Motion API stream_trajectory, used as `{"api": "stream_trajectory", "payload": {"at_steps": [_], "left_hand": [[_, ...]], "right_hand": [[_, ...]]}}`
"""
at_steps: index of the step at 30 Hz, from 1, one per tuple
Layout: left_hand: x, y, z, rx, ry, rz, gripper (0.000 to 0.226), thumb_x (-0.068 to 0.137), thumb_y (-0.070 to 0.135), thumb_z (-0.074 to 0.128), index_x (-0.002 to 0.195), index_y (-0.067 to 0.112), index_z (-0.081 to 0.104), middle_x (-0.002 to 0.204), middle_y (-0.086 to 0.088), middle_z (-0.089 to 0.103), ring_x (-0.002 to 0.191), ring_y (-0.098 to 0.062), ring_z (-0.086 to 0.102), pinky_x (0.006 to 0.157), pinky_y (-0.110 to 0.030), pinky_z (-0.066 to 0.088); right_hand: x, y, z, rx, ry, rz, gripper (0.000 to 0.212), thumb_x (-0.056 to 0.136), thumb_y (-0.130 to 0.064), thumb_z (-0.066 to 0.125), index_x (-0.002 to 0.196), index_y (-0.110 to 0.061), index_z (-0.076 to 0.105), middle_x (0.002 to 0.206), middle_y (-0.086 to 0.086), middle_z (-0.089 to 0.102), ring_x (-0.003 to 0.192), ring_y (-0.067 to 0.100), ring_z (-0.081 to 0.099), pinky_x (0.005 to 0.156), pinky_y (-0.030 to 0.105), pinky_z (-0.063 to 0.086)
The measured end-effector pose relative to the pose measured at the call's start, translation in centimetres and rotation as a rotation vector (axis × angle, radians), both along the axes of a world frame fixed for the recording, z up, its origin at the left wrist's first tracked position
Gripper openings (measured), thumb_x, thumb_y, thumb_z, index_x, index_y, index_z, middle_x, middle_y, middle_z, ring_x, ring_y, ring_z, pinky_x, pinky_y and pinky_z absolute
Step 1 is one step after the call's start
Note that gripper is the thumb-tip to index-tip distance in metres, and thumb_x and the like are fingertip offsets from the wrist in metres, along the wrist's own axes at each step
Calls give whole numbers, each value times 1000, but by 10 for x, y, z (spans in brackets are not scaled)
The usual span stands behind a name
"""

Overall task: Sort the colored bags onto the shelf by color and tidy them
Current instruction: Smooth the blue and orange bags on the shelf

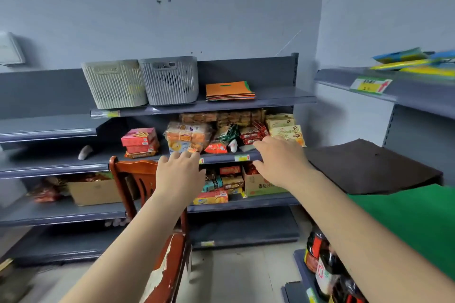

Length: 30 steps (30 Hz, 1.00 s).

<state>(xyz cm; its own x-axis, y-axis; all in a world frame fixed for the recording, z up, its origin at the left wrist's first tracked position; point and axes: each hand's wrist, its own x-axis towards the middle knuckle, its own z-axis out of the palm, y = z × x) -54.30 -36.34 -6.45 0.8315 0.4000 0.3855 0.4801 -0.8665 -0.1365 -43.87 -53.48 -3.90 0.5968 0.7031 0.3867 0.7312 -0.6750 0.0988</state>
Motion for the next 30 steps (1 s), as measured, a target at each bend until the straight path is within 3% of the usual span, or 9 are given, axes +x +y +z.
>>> {"api": "stream_trajectory", "payload": {"at_steps": [12,16,30], "left_hand": [[123,88,1,-48,30,98,46,94,45,41,135,23,40,127,3,52,118,-21,46,99,-35,33],[170,134,-2,-53,14,79,49,95,44,41,138,22,38,136,2,48,126,-22,42,103,-38,29],[334,273,0,-50,-55,-106,42,97,43,37,133,22,43,132,4,50,124,-19,44,102,-33,30]], "right_hand": [[143,104,1,-59,17,92,35,97,-36,41,127,-18,44,122,1,54,116,23,47,88,35,39],[187,150,-2,-62,19,80,41,97,-36,41,134,-19,41,130,0,51,121,23,45,95,37,39],[334,275,-8,9,113,-10,42,97,-38,42,136,-22,41,137,-5,46,126,18,42,97,34,40]]}}
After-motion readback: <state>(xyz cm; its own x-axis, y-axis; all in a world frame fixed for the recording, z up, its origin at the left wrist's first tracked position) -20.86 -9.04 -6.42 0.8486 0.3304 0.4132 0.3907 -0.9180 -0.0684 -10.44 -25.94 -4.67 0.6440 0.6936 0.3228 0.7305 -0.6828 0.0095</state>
